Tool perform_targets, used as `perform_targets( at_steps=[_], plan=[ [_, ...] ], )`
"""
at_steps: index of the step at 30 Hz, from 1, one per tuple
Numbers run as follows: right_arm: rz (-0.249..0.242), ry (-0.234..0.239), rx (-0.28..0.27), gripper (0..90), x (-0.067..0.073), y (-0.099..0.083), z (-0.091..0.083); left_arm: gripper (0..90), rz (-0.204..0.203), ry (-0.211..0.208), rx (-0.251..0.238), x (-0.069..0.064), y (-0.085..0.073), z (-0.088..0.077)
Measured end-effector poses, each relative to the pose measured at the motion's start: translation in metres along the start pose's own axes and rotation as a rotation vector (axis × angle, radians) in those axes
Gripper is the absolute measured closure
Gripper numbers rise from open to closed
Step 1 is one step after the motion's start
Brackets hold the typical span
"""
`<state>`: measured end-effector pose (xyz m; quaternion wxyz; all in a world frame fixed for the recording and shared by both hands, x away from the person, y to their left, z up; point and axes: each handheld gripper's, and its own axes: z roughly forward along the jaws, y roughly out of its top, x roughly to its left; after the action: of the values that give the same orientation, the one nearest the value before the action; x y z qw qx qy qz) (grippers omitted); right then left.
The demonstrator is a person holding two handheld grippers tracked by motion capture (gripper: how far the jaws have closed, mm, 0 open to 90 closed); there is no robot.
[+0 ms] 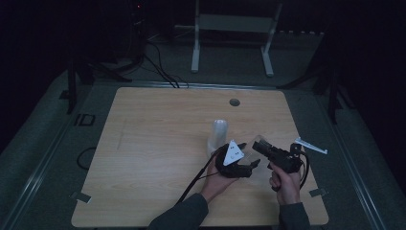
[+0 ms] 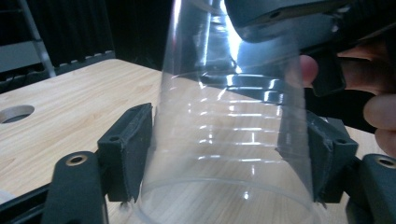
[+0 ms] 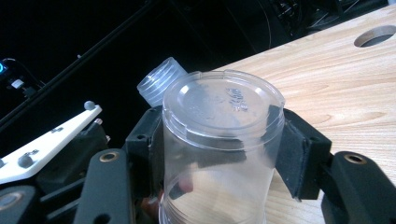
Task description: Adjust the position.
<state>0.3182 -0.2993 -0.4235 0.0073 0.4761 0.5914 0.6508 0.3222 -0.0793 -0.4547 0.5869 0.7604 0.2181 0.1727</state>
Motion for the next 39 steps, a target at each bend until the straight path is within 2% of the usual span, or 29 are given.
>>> perform_targets(
  at_steps=[13, 27, 32, 39],
  plan=[
    [-0.030, -0.010, 0.016, 36.4, 0.001, 0.001, -0.003, 29.8, 0.021, -0.007, 0.003, -0.001, 0.002, -0.002],
    [-0.064, -0.006, 0.037, 36.1, 0.003, -0.002, -0.010, 29.9, 0.050, -0.004, 0.008, -0.002, 0.005, -0.006],
    [-0.071, -0.007, 0.041, 35.7, 0.003, -0.002, -0.014, 29.9, 0.041, 0.009, 0.004, 0.002, 0.006, -0.009],
    [-0.079, -0.025, 0.042, 35.8, -0.001, -0.003, -0.020, 30.0, 0.048, 0.022, 0.006, 0.005, 0.009, -0.014]
  ],
)
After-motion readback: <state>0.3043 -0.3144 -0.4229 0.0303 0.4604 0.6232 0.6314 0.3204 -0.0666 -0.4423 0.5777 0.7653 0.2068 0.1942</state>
